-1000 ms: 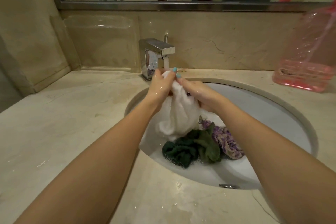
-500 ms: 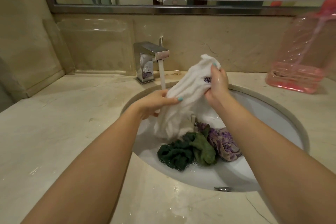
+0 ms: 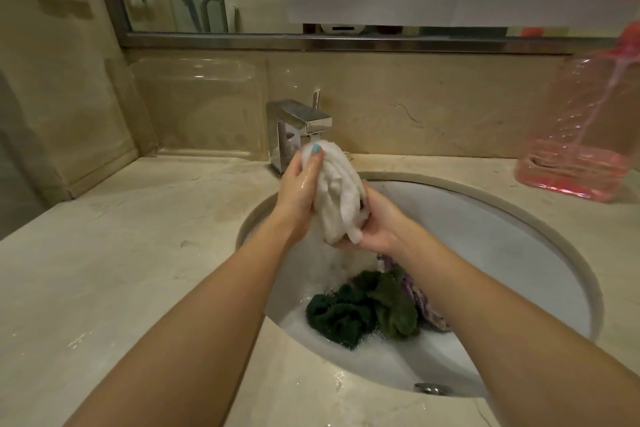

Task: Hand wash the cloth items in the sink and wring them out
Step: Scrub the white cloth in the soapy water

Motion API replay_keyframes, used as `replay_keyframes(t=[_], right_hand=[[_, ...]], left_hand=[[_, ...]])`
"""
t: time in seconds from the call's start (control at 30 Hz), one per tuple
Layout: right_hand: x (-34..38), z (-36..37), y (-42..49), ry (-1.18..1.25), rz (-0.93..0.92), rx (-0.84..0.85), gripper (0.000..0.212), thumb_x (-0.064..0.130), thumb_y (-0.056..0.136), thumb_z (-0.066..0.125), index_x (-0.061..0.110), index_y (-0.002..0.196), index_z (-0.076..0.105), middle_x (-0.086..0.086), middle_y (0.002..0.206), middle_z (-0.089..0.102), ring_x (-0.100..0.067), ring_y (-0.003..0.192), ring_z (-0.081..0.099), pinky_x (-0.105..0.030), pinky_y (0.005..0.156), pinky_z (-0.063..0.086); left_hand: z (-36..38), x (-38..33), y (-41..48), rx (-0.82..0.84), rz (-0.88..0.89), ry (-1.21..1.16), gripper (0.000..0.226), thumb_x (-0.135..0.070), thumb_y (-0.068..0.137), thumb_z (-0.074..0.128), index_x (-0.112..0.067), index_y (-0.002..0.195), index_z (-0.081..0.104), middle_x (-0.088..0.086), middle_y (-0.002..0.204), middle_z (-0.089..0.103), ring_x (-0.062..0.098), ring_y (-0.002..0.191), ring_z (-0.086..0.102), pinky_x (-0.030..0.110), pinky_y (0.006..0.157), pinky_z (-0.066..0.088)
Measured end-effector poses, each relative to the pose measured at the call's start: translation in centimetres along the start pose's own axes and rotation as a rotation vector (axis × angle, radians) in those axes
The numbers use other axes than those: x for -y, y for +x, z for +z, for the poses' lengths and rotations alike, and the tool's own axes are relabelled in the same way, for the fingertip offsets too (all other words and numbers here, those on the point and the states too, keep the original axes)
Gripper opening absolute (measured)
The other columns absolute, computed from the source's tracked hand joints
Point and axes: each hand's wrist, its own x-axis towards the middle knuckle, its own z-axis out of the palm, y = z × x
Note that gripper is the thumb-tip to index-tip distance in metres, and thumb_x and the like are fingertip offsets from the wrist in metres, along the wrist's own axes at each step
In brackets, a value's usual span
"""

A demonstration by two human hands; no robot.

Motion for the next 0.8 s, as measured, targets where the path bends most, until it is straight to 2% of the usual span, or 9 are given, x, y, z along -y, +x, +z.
replay_keyframes(t=[0.07, 0.13, 0.23, 0.3, 0.37, 0.5, 0.63, 0.7, 0.8], right_hand=[[0.1, 0.2, 0.3, 0.127, -0.095, 0.008, 0.05, 0.044, 0.102, 0.039, 0.006, 0.127, 0.059, -0.018, 0.121, 0.066, -0.031, 0.111, 0.063, -0.045, 0.098, 0.049], [0.3, 0.4, 1.0, -0.012, -0.344, -0.157, 0.034, 0.029, 0.101, 0.048, 0.005, 0.125, 0.052, -0.017, 0.118, 0.065, -0.028, 0.101, 0.065, -0.04, 0.086, 0.053], [0.6, 1.5, 0.9, -0.329, -0.636, -0.392, 0.03, 0.024, 0.094, 0.06, 0.012, 0.118, 0.046, -0.004, 0.102, 0.059, -0.017, 0.086, 0.058, -0.03, 0.073, 0.05], [0.5, 2.3, 0.5, -0.486, -0.733, -0.411, 0.033, 0.025, 0.091, 0.063, 0.012, 0.116, 0.047, 0.002, 0.094, 0.056, -0.017, 0.087, 0.057, -0.032, 0.075, 0.048], [0.1, 3.0, -0.2, -0.628, -0.794, -0.331, 0.029, 0.031, 0.09, 0.065, 0.012, 0.106, 0.05, 0.003, 0.089, 0.058, -0.018, 0.085, 0.059, -0.034, 0.074, 0.049], [-0.4, 4.2, -1.0, -0.708, -0.858, -0.221, 0.027, 0.035, 0.091, 0.064, 0.015, 0.085, 0.047, 0.005, 0.075, 0.055, -0.01, 0.066, 0.052, -0.026, 0.061, 0.044], [1.0, 3.8, -0.1, -0.635, -0.796, -0.465, 0.013, 0.025, 0.095, 0.054, 0.021, 0.083, 0.052, 0.003, 0.074, 0.05, -0.018, 0.073, 0.046, -0.034, 0.065, 0.04], [1.8, 2.4, 0.3, -0.492, -0.687, -0.516, 0.016, 0.023, 0.096, 0.054, 0.023, 0.08, 0.054, 0.0, 0.079, 0.054, -0.021, 0.08, 0.051, -0.034, 0.07, 0.043], [1.5, 1.4, 0.7, -0.445, -0.634, -0.514, 0.03, 0.021, 0.095, 0.053, 0.019, 0.067, 0.042, -0.002, 0.071, 0.054, -0.022, 0.074, 0.051, -0.031, 0.065, 0.041]], left_hand=[[-0.2, 0.6, 0.1, -0.086, 0.072, 0.371, 0.033, -0.041, 0.101, 0.048, -0.012, 0.112, 0.058, 0.015, 0.114, 0.065, 0.029, 0.107, 0.062, 0.047, 0.097, 0.05], [-0.3, 1.3, 0.2, -0.154, 0.076, 0.603, 0.033, -0.034, 0.104, 0.039, -0.009, 0.117, 0.057, 0.014, 0.116, 0.063, 0.031, 0.108, 0.059, 0.047, 0.096, 0.049], [0.0, 1.4, 1.0, -0.239, -0.12, 0.439, 0.038, -0.028, 0.102, 0.033, -0.017, 0.134, 0.049, 0.012, 0.13, 0.057, 0.034, 0.117, 0.055, 0.052, 0.1, 0.047], [0.4, 1.6, 1.6, -0.282, -0.255, 0.317, 0.036, -0.03, 0.1, 0.036, -0.024, 0.135, 0.042, 0.012, 0.132, 0.056, 0.035, 0.116, 0.056, 0.053, 0.1, 0.048], [0.5, 1.6, 1.7, -0.305, -0.277, 0.145, 0.027, -0.028, 0.098, 0.047, -0.025, 0.124, 0.042, 0.012, 0.122, 0.059, 0.032, 0.106, 0.061, 0.049, 0.093, 0.052], [0.6, 1.1, 1.9, -0.377, -0.141, 0.15, 0.023, -0.023, 0.099, 0.046, -0.016, 0.12, 0.052, 0.004, 0.108, 0.06, 0.022, 0.099, 0.06, 0.033, 0.087, 0.049], [2.7, -0.3, -0.7, -0.228, -0.05, 0.248, 0.019, -0.022, 0.101, 0.046, -0.013, 0.106, 0.062, -0.002, 0.091, 0.063, 0.01, 0.079, 0.06, 0.012, 0.057, 0.045], [4.0, -0.3, -2.1, -0.145, -0.093, 0.262, 0.019, -0.031, 0.1, 0.051, -0.017, 0.109, 0.059, -0.006, 0.092, 0.06, 0.012, 0.081, 0.059, 0.013, 0.05, 0.045], [4.6, -0.1, -2.1, -0.082, -0.076, 0.342, 0.02, -0.034, 0.095, 0.057, -0.016, 0.103, 0.061, -0.002, 0.091, 0.066, 0.019, 0.086, 0.065, 0.023, 0.061, 0.05]])
